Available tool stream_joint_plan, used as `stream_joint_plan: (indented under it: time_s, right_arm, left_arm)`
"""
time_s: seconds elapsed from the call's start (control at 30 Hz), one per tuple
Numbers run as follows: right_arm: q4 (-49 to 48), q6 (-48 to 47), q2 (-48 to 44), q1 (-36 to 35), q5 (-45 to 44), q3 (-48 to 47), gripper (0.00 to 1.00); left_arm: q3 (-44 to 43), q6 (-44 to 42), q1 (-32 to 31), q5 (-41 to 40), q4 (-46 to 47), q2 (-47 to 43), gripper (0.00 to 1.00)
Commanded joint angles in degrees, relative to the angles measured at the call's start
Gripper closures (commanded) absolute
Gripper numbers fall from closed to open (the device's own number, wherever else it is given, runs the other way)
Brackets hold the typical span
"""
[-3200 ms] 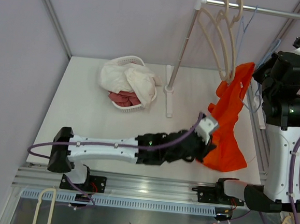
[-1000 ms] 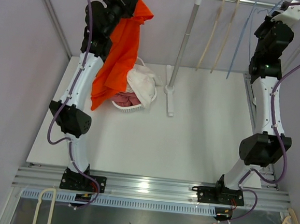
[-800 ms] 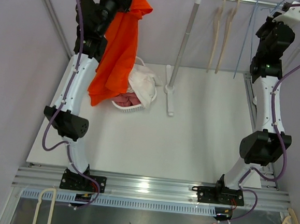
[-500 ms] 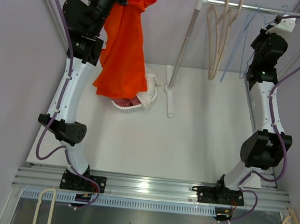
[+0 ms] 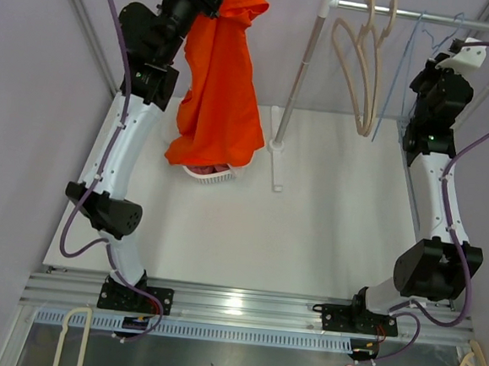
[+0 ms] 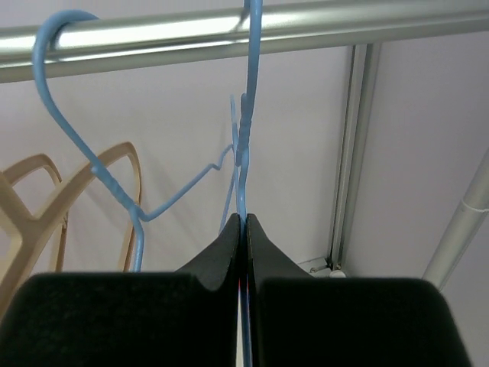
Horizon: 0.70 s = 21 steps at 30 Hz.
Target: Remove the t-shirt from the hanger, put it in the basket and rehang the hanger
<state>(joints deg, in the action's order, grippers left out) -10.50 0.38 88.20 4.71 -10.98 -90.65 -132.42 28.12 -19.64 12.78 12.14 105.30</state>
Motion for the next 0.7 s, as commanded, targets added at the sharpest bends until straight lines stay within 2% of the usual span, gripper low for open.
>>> stream_joint_plan:
  time_s: [0.0,0.1,0.27,0.43,0.67]
  right_arm:
    - [-5.3,-0.1,-4.0,0.2,1.4,1.9,1.00]
    - [-6.4,-1.4,-6.6,0.3,3.3,4.8,1.00]
    - [-16.4,-3.4,-11.9,1.5,6.8,14.3,1.00]
    - [-11.2,-2.3,-9.0,2.5,8.4,9.0,1.00]
    - [-10.0,-2.6,-5.2,2.6,9.6,3.3,1.00]
  left_arm:
    - [1.5,1.7,0.4,-1.7,-0.2,1.0,0.99]
    - [3.5,2.7,0.7,-3.6,-2.8,0.8,0.99]
    - [10.7,4.1,1.2,-11.7,-8.8,-2.1,0.99]
    - [13.4,6.5,2.0,-16.6,-19.0,-2.3,0.99]
    - [28.9,13.2,4.3,-18.9,-18.2,-3.4,0.99]
